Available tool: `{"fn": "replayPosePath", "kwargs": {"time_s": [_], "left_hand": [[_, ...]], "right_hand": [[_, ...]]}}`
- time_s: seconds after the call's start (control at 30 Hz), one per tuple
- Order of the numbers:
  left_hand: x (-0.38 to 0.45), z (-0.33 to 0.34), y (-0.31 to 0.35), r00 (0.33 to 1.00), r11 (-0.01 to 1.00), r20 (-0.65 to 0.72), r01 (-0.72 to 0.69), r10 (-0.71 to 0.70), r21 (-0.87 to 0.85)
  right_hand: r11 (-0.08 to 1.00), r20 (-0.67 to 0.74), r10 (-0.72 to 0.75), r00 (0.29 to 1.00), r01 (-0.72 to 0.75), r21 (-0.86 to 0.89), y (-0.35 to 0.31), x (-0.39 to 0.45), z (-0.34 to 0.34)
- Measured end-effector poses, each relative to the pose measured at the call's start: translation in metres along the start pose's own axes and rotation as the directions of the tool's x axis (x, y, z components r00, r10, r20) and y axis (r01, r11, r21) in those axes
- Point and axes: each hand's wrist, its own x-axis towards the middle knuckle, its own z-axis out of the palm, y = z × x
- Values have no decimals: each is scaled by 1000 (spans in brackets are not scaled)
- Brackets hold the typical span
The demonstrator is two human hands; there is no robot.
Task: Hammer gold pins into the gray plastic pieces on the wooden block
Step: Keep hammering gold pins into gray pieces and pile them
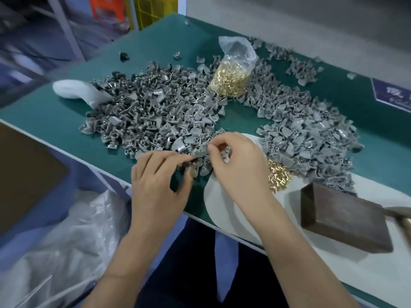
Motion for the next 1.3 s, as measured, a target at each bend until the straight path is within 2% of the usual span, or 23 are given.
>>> {"fn": "replayPosePath", "kwargs": {"time_s": [0.23,0.43,0.53,0.67,0.77,0.9,1.0,1.07,1.3], "left_hand": [[-1,6,-12,998,999,57,8,-6,-39],[-2,5,-7,999,999,21,-24,24,-27],[3,11,8,998,993,-1,-64,64,-96],[8,27,42,991,953,91,-66,97,-296],[13,41,68,968,933,212,-51,133,-356],[29,68,90,915,959,369,-57,161,-277],[45,87,94,916,975,375,-64,141,-211],[55,96,94,914,983,387,-54,118,-174],[62,111,106,890,991,436,-124,130,-43]], "right_hand": [[1000,60,24,998,-23,-9,-3,9,20],[1000,7,22,1000,-22,12,6,4,4],[996,-35,73,997,-74,-52,24,6,-21],[982,-76,161,984,-167,-92,55,1,-63],[967,-112,215,970,-228,-112,79,-10,-91],[914,-120,305,945,-326,-243,105,-26,-108],[906,-96,357,929,-370,-205,117,-33,-105],[917,-111,354,929,-368,-157,120,-33,-104],[930,-94,325,941,-336,-147,124,-34,-104]]}}
